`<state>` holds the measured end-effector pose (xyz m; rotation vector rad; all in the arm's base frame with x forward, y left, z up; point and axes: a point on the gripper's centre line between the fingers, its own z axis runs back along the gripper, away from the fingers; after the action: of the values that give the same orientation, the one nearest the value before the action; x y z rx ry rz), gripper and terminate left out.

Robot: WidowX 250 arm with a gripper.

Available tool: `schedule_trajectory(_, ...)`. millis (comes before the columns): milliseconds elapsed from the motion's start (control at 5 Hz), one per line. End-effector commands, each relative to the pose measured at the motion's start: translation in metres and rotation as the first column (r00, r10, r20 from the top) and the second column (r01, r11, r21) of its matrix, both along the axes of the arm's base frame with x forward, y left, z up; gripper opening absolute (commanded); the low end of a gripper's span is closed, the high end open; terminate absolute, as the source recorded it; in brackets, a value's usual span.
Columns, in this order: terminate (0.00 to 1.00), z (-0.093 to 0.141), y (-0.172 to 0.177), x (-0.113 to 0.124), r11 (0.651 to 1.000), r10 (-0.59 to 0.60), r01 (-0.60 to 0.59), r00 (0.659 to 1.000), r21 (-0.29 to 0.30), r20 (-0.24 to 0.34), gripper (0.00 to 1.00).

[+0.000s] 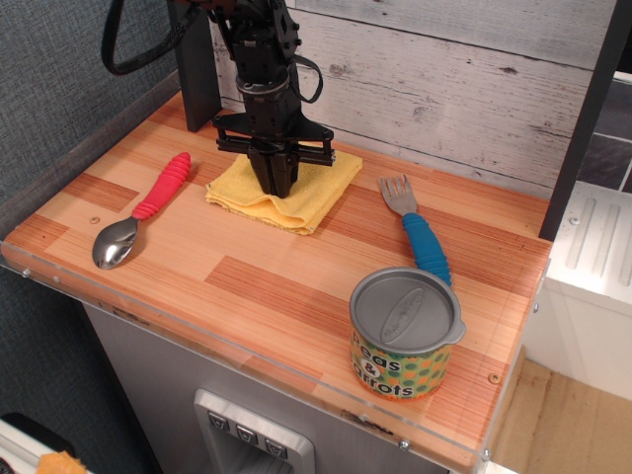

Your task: Move cloth to middle top of table.

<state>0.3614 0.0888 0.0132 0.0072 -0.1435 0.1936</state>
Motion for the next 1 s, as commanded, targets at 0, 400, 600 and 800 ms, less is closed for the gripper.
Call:
schedule_trajectory(0, 0.00, 0.029, 0.013, 0.000, 0.999, 0.044, -0.046, 0.993, 0.012, 0.107, 1.00)
schedule_trajectory(400, 0.00, 0.052, 0.009, 0.000, 0.998, 0.048, -0.056, 0.985, 0.042, 0.167, 1.00)
schedule_trajectory(600, 0.00, 0.064, 0.006, 0.002, 0.997, 0.053, -0.063, 0.982, 0.051, 0.183, 1.00)
schedule_trajectory(800, 0.00, 0.080, -0.002, 0.002, 0.987, 0.057, -0.084, 0.978, 0.135, 0.199, 1.00)
